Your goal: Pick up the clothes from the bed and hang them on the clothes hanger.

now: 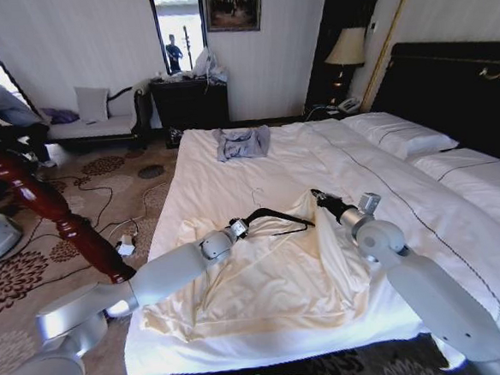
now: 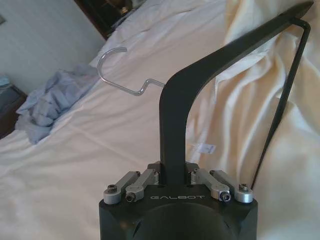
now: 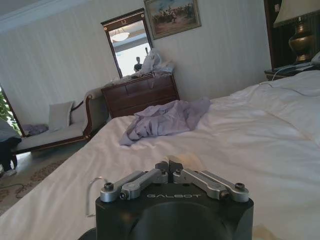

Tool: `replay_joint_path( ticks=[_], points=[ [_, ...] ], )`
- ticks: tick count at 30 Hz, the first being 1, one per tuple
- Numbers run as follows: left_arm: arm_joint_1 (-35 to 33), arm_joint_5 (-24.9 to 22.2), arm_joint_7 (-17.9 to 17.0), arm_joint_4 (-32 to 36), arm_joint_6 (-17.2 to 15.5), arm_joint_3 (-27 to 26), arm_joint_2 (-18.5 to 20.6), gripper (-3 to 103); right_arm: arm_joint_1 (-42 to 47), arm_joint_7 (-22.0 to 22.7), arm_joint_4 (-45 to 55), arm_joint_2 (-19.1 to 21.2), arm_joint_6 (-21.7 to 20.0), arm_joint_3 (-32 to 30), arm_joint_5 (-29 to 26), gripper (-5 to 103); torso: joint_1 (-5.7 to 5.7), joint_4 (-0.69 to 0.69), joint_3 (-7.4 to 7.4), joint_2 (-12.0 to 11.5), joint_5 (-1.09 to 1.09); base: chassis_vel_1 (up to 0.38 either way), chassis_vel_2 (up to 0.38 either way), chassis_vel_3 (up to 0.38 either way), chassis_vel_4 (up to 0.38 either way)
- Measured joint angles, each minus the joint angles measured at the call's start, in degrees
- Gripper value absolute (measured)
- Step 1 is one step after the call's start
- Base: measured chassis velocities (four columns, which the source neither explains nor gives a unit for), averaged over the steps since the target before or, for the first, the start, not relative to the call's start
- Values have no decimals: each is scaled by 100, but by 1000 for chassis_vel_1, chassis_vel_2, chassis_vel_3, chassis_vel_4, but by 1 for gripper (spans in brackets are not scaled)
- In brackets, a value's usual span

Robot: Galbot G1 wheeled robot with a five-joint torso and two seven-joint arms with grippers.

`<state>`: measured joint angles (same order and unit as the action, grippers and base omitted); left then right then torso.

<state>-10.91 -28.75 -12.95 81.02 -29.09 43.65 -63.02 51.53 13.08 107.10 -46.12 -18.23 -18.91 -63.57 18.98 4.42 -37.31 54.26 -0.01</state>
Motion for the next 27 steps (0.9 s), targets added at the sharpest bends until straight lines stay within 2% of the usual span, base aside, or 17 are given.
replay_joint_path(
  ticks=[9,19,27],
  points=[
    [-21,-69,-306,-407,23,-189,-307,22,237,156,269,-101,-66,-2,-195,0,0,0,0,0,0,0,0,0,0],
    [-59,-74,-351,-620,95,-202,-668,22,396,260,350,-343,-94,96,-359,0,0,0,0,0,1,0,0,0,0],
    [-7,4,-357,-894,243,-240,-916,22,421,307,240,-688,-170,299,-643,0,0,0,0,0,0,0,0,0,0]
  ],
)
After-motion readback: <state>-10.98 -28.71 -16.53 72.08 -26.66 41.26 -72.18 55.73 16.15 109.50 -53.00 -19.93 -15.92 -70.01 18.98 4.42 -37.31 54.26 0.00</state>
